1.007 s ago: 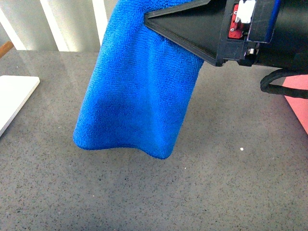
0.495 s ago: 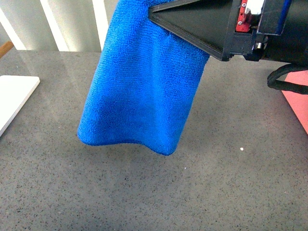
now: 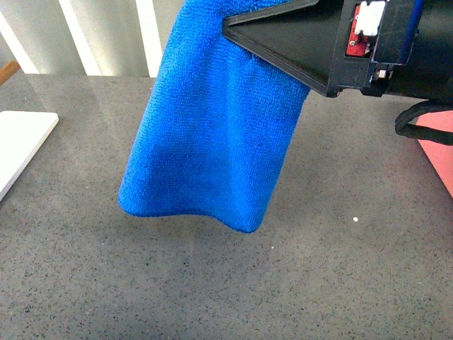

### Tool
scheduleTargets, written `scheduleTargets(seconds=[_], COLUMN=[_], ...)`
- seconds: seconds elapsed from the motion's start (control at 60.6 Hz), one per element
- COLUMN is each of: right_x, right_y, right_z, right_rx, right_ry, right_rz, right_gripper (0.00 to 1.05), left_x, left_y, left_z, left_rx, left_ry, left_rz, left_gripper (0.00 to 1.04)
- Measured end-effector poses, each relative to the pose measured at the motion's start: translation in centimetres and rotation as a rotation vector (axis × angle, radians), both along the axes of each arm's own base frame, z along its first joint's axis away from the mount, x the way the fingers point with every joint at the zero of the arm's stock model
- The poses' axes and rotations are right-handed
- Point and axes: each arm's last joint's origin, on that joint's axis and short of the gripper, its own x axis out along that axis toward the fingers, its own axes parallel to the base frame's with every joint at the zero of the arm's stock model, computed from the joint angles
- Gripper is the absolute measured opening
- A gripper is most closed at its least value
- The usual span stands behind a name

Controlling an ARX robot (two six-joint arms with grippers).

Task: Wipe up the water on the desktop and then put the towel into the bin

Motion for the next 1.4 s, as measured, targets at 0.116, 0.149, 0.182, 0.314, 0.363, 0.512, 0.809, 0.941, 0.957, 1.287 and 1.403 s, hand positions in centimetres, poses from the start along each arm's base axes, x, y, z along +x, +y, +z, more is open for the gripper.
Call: scheduleTargets(seconds=[0.116, 0.149, 0.182, 0.314, 0.363, 0.512, 0.809, 0.941, 0.957, 1.287, 1.403], right_x=[0.0, 0.0, 0.0, -0.1, -0.1, 0.0, -0.7, -0.6, -0.5, 1.9, 3.8], right_y=[-0.1, -0.2, -0.2, -0.3, -0.3, -0.5, -3.3, -5.7, -6.2, -8.0, -7.1], right_z=[0.0, -0.1, -0.1, -0.2, -0.2, -0.3, -1.0, -1.9, -2.2, -10.4, -11.3], right_rx=[0.001, 0.0, 0.0, -0.006, -0.007, -0.043, -0.372, -0.567, -0.596, -0.954, -1.007], right_ry=[-0.003, -0.001, 0.0, 0.014, 0.016, 0.031, 0.186, 0.353, 0.385, 0.578, 0.533], right_rz=[-0.004, -0.006, -0.009, -0.013, -0.017, -0.087, -0.242, -0.316, -0.328, -0.389, -0.393], right_gripper=[0.05, 0.05, 0.05, 0.05, 0.05, 0.05, 0.05, 0.05, 0.05, 0.05, 0.05], left_x=[-0.9, -1.1, -1.2, -1.2, -1.2, -1.2, -1.2, -1.2, -1.2, -1.2, -1.2], left_y=[0.0, 0.0, 0.0, 0.0, 0.0, 0.0, 0.0, 0.0, 0.0, 0.0, 0.0], left_z=[-0.5, -0.4, -0.3, -0.3, -0.3, -0.3, -0.3, -0.3, -0.3, -0.3, -0.3], left_rx=[0.0, 0.001, 0.001, 0.001, 0.0, 0.0, 0.0, 0.002, 0.002, 0.002, 0.002], left_ry=[0.033, 0.017, 0.005, 0.007, 0.007, 0.007, 0.007, 0.006, 0.006, 0.006, 0.006], left_rz=[0.0, 0.0, -0.001, 0.0, 0.0, 0.0, 0.0, 0.0, 0.0, 0.0, 0.0], left_gripper=[0.03, 0.03, 0.03, 0.03, 0.05, 0.32, 0.84, 0.99, 0.98, 0.98, 0.98])
